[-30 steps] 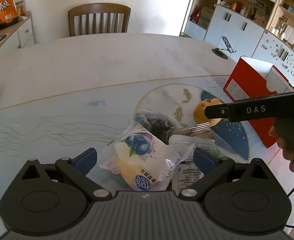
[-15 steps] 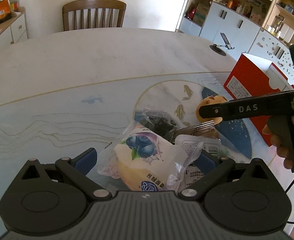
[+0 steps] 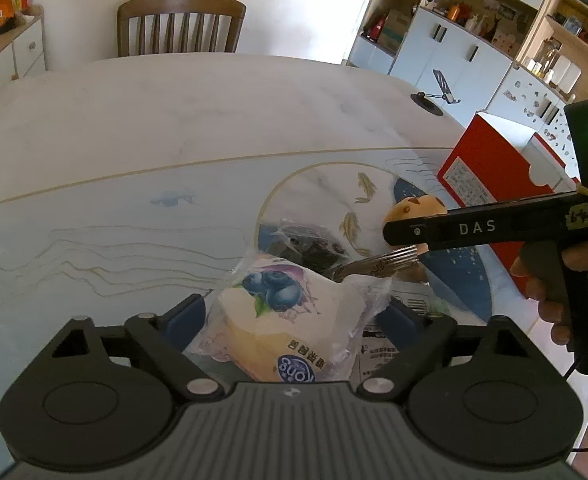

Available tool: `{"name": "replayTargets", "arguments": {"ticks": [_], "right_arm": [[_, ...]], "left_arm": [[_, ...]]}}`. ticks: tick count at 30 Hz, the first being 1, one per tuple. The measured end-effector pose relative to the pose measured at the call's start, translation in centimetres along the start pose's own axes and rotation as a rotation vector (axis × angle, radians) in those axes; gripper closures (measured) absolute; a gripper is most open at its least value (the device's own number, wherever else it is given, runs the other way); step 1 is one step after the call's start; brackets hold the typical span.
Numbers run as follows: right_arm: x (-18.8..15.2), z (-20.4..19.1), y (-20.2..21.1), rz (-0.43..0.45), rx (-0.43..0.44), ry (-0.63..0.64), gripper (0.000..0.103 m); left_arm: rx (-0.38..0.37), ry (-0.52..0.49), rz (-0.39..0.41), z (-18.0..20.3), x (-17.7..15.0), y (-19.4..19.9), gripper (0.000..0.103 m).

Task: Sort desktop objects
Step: 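Close right tool on the yellow toy while left tool closes on the bread bag, then carry the yellow toy with right tool to the shoebox while left tool carries the bread bag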

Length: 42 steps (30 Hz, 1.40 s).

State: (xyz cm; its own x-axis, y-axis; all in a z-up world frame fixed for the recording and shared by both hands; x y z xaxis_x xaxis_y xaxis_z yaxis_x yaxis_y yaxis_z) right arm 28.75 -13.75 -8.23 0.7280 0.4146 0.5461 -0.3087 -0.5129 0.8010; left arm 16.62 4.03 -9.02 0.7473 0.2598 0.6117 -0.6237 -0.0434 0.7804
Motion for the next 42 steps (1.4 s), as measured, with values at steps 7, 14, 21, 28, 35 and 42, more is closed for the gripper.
{"name": "replayTargets", "arguments": {"ticks": [7, 14, 21, 28, 35, 42], "right_arm": [[0.0, -0.1, 0.4, 0.01, 0.002, 0.001, 0.028], [0.2, -0.5, 1.4, 0.033, 0.01, 0.013, 0.03], [0.2, -0.9, 3.1, 0.059, 0.007, 0.027, 0.03], [0.0, -1.2, 5.1, 0.086, 0.013, 0.026, 0.03], [-0.7, -1.3, 7.6, 0.103, 0.016, 0.012, 0.03], [-1.9, -1.1, 10.2, 0.117, 0.027, -0.004, 0.03]], "left_arm": [[-0.004, 0.02, 0.014, -0.3, 0.0, 0.4, 0.025], [0.005, 0.041, 0.018, -0.6, 0.0, 1.0, 0.032], [0.015, 0.06, 0.051, -0.7, 0.3, 2.7, 0.032], [0.015, 0.056, 0.089, 0.0, 0.7, 4.9, 0.032], [0.01, 0.04, 0.097, 1.4, 1.0, 6.8, 0.032], [-0.001, 0.015, 0.108, 3.0, 0.9, 8.5, 0.032]]}}
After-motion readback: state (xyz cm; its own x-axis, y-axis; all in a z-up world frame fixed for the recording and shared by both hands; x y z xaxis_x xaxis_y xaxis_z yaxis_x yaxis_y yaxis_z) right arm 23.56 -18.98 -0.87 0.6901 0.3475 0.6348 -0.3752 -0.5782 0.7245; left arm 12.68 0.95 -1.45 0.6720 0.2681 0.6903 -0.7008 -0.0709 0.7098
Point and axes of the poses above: each gripper's, at about its wrist camera, not at the fingertips, and y roughly against the way its jaws point, z to its right, x to its top, the point moved 1 cm from there along -y, roughly the way its jaws point, and after that the axes turned 8 degrees about x, right-handed, at the moved point
